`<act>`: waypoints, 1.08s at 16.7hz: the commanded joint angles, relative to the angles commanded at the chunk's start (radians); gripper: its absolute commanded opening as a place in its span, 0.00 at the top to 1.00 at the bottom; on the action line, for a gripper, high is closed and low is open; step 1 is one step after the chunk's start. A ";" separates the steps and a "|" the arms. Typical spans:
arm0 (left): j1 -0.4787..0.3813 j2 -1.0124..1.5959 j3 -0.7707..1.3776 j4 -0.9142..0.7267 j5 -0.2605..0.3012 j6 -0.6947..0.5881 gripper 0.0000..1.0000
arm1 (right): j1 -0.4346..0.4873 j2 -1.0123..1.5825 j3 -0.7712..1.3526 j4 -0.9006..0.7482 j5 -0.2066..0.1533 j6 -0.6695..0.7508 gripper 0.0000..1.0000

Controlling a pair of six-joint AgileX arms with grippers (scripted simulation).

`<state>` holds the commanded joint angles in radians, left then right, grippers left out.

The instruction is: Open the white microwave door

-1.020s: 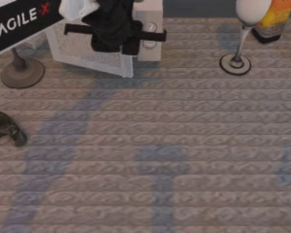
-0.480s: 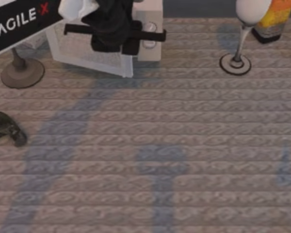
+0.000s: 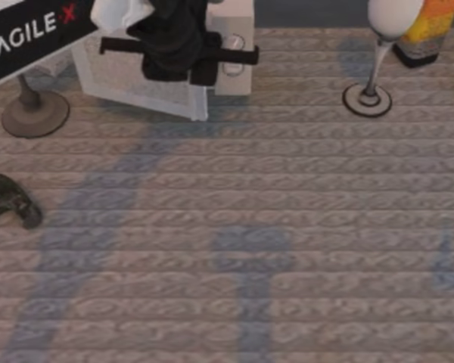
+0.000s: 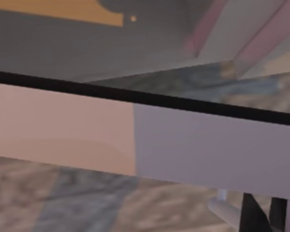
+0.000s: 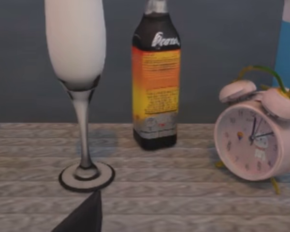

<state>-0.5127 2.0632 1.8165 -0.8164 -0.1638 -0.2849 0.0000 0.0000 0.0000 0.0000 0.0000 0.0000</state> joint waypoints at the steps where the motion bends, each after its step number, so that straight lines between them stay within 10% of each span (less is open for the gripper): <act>1: 0.000 0.000 0.000 0.000 0.000 0.000 1.00 | 0.000 0.000 0.000 0.000 0.000 0.000 0.00; 18: 0.023 -0.090 -0.133 0.058 0.064 0.115 1.00 | 0.000 0.000 0.000 0.000 0.000 0.000 0.00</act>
<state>-0.4894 1.9728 1.6833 -0.7585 -0.1002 -0.1703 0.0000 0.0000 0.0000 0.0000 0.0000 0.0000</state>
